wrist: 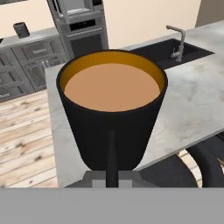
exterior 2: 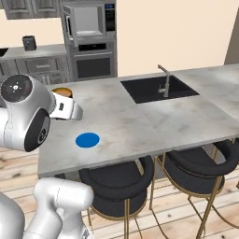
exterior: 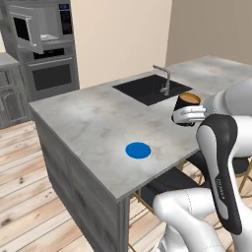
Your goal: Pick the cup of tea, navigate to the dining table, and place it on the saucer.
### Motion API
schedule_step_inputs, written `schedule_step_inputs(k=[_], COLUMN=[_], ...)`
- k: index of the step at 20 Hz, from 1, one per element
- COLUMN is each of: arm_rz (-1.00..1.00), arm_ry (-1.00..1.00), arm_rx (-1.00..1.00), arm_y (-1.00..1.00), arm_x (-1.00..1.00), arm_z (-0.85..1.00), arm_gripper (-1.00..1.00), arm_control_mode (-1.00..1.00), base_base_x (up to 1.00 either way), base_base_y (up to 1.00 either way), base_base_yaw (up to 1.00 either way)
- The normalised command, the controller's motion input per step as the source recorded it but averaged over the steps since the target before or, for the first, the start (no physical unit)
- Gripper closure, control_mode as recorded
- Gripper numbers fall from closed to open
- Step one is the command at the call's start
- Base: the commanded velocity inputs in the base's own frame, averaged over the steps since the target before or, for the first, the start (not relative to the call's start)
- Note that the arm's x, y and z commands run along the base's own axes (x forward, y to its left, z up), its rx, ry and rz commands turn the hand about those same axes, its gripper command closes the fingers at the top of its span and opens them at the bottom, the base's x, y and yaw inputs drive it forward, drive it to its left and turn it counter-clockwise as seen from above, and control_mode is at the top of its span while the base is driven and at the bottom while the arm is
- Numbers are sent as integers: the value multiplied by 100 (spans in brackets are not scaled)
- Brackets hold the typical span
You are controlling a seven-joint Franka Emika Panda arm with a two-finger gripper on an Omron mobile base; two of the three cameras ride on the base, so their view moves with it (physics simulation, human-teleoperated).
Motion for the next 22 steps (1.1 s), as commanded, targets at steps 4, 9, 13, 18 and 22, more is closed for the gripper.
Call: schedule_step_inputs(k=[4,9,13,18,22], arm_rz=[0,7,28,45,52], arm_ry=[0,7,17,9,2], arm_rx=[0,0,0,0,-1], arm_y=[0,1,3,0,0], arm_x=[0,46,100,100,99], arm_z=[0,5,1,-2,-24], arm_gripper=[100,100,100,100,100], arm_control_mode=[100,-100,-100,-100,-100], base_base_x=[0,3,0,0,0], base_base_y=[0,0,0,0,0], base_base_yaw=[0,0,0,0,0])
